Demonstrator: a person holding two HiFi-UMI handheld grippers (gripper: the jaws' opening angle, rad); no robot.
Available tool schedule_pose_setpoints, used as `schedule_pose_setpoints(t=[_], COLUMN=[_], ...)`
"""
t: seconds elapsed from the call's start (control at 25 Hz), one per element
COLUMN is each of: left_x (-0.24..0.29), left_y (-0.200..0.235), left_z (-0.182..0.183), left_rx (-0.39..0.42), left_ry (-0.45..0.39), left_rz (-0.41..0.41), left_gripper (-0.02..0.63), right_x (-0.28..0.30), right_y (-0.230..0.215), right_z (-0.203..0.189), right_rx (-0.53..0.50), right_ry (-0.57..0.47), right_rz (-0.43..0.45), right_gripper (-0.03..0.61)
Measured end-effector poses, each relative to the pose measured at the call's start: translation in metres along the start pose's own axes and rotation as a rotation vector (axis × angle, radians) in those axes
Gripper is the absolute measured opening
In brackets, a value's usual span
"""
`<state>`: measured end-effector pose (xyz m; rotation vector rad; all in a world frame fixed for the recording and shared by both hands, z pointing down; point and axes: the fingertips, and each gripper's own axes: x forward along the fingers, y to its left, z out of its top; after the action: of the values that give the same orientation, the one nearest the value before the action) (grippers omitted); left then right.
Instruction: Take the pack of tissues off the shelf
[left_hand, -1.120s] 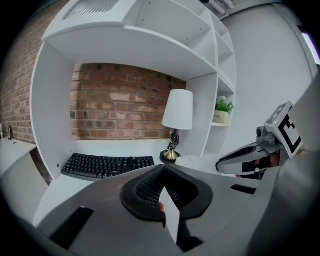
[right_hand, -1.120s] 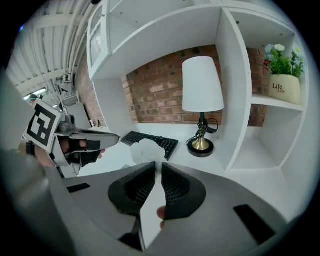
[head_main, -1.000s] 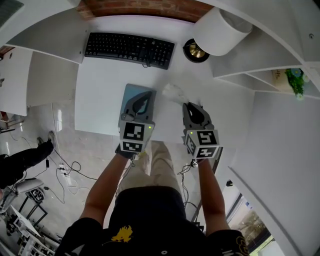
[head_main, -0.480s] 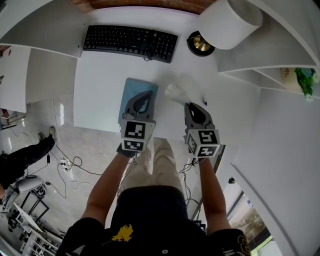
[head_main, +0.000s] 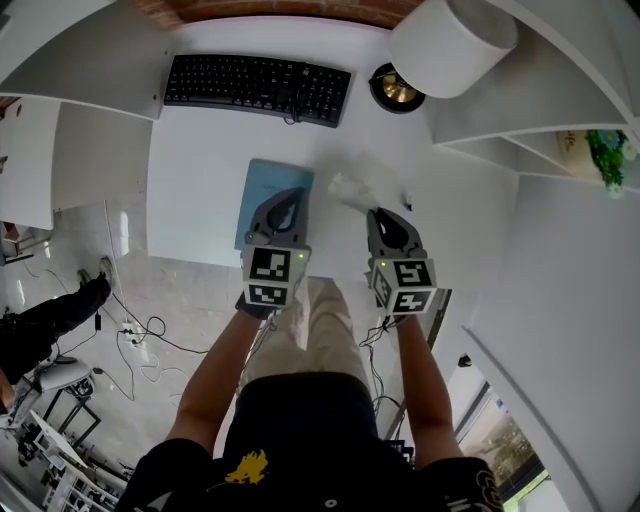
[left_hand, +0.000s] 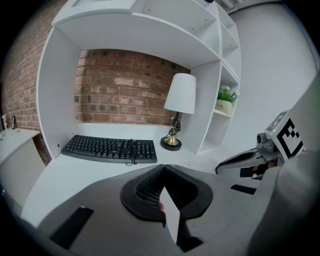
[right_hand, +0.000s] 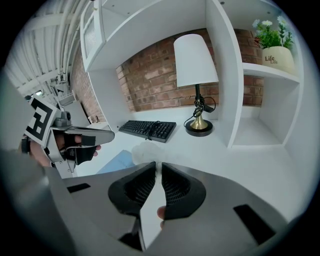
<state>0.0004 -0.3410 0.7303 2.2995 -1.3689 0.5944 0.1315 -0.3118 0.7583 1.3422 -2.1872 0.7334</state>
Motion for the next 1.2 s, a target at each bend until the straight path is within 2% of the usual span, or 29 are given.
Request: schedule_pose_setpoints(t=[0.84,1.2], left_x=[0.009,0.009], left_y=[0.001,0.001], left_z=[-0.039,-0.042], left_rx=[-0.03,-0.03], left_ry=[0.063,0.063], left_rz=[0.007,0.007], left_gripper=[0.017,0.017], right_x=[0.017,0.019], right_y=[-0.004,-0.004], right_z=[-0.04,-0.043], right_rx=[0.036,0.044], right_ry=[0.059,0.061], right_rz=[0.004,0.003], right_gripper=[0.041,0.04])
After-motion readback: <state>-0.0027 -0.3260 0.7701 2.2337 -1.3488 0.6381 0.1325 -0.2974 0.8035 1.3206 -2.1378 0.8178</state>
